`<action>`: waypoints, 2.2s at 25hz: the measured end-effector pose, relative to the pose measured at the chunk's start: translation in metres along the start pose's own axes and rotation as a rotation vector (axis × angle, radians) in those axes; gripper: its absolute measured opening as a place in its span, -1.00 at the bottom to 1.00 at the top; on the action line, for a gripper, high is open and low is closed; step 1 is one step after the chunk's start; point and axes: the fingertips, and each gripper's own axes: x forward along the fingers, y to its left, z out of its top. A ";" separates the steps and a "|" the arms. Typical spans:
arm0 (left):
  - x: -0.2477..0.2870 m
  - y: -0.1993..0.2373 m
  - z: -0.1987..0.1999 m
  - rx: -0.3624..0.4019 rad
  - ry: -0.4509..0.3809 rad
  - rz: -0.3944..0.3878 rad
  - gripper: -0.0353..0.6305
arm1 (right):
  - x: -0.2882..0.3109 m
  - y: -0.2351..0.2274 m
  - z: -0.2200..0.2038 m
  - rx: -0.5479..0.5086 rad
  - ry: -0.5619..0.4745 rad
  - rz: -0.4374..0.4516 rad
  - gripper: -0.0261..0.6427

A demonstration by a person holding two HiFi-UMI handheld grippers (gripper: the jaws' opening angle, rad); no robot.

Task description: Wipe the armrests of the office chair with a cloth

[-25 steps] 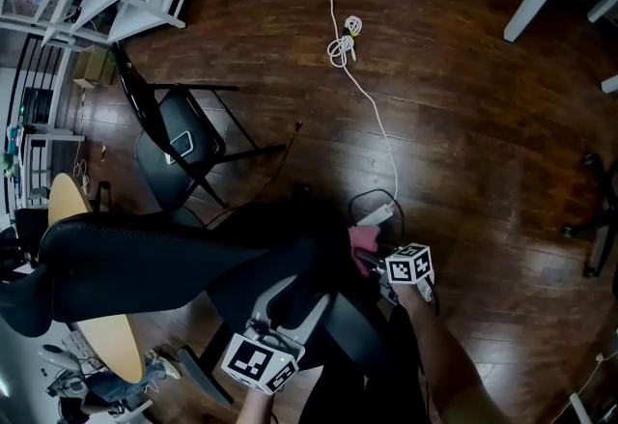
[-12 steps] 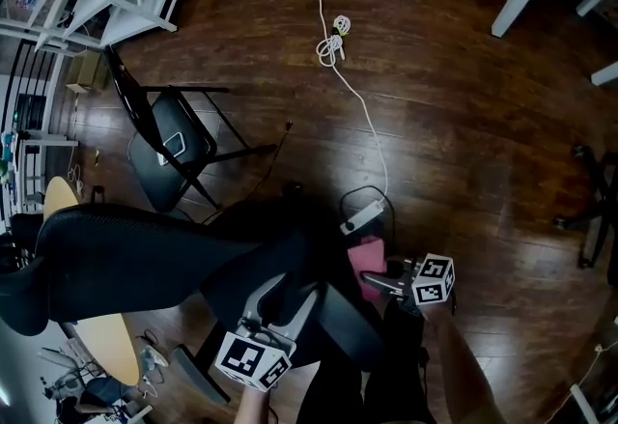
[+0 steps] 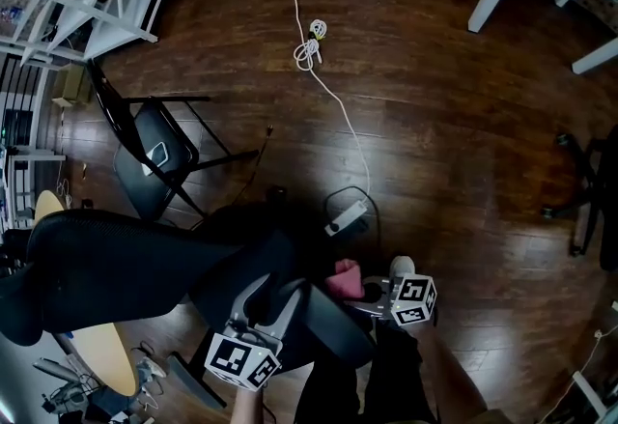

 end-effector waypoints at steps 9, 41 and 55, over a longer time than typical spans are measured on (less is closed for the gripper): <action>-0.002 -0.001 -0.008 -0.006 -0.002 0.012 -0.35 | 0.014 -0.123 -0.043 0.081 0.184 -0.385 -0.74; -0.043 0.024 -0.013 -0.087 -0.055 0.058 -0.43 | 0.029 -0.098 -0.062 0.013 0.264 -0.131 -0.71; -0.086 0.050 -0.039 -0.177 -0.155 0.107 -0.43 | -0.008 -0.121 0.039 -0.080 0.297 -0.380 -0.72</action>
